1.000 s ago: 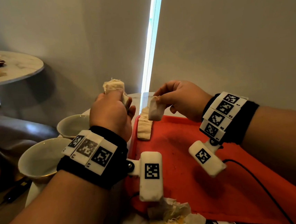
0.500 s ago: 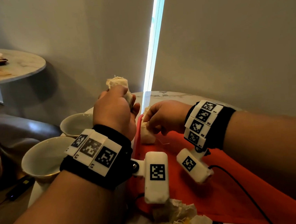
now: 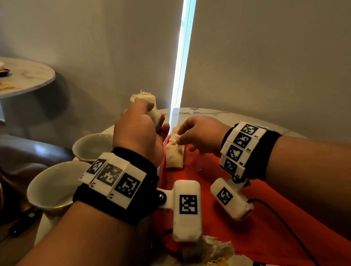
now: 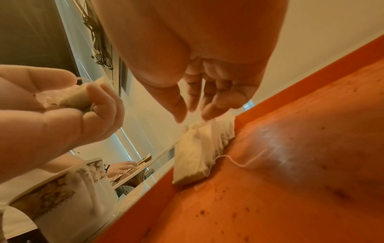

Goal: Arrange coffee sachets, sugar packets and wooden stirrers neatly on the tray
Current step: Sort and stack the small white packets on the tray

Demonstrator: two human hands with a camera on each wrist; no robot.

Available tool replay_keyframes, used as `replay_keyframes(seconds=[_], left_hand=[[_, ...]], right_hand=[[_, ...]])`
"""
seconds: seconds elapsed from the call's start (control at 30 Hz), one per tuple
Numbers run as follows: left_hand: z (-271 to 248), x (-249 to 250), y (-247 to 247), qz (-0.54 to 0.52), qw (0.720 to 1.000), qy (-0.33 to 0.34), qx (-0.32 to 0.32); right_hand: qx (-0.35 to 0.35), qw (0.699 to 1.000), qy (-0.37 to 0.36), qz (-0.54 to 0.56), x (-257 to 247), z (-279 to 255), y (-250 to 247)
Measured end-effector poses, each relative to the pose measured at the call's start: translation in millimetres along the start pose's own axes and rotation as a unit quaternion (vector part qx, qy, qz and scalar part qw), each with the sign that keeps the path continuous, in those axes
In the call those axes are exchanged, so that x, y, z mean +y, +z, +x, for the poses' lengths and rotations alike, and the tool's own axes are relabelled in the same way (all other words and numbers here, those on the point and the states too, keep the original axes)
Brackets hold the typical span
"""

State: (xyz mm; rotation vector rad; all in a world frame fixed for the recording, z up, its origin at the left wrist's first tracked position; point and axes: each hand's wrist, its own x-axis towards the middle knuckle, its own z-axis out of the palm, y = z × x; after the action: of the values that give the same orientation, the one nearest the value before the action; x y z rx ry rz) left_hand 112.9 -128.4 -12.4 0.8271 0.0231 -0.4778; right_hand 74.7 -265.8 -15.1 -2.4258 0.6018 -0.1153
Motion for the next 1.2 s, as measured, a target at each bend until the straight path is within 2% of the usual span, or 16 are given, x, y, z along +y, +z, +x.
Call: replay_keyframes(seconds=[0.07,0.1,0.23,0.33,0.53,0.7,0.77,0.87,0.93,1.0,1.07,1.2], left_hand=[[-1.1,-0.7,0.5,-0.016,1.0,-0.001,-0.014],[-1.9,-0.9,0.6,-0.022,1.0,0.003,-0.016],[-3.9,0.4,-0.2,-0.055,0.998,-0.001,-0.013],[-4.3,0.1,-0.5,-0.061,0.998,-0.018,-0.021],[-1.2,-0.8,1.4,-0.047,0.997,-0.048,-0.023],[1.2,-2.0,2.0,-0.018,0.997,-0.067,-0.039],[2.3,-0.9,1.8,-0.006,0.996,-0.071,-0.051],[2.8,-2.2,1.9,0.039,0.996,-0.044,-0.071],[3.0,-4.5,0.2,0.042,0.996,-0.027,-0.068],[3.9,-7.4,-2.3,0.05,0.997,-0.013,-0.062],[2.8,-8.6,-2.7,0.064,0.995,-0.002,-0.071],[0.1,-10.3,-1.9,0.09,0.992,0.002,-0.091]], right_hand=[[0.03,0.999,-0.025,0.023,1.4,-2.8,-3.5],[0.018,0.998,-0.025,0.051,2.8,-3.2,-4.6],[-0.155,0.977,0.016,0.146,3.7,-6.8,-0.6],[-0.203,0.968,0.026,0.147,2.9,-8.2,8.5],[-0.183,0.968,0.044,0.168,4.4,-6.2,14.1],[-0.178,0.972,0.032,0.15,5.0,-8.3,10.6],[-0.136,0.98,0.02,0.145,5.1,-8.2,5.7],[-0.023,0.984,-0.014,0.176,3.5,-6.1,-7.5],[0.045,0.966,-0.036,0.253,0.4,-5.2,-17.8],[0.079,0.942,-0.055,0.321,-4.7,-6.2,-27.8],[0.072,0.937,-0.077,0.332,-11.1,-9.2,-36.4],[0.034,0.953,-0.103,0.283,-19.3,-12.2,-40.7]])
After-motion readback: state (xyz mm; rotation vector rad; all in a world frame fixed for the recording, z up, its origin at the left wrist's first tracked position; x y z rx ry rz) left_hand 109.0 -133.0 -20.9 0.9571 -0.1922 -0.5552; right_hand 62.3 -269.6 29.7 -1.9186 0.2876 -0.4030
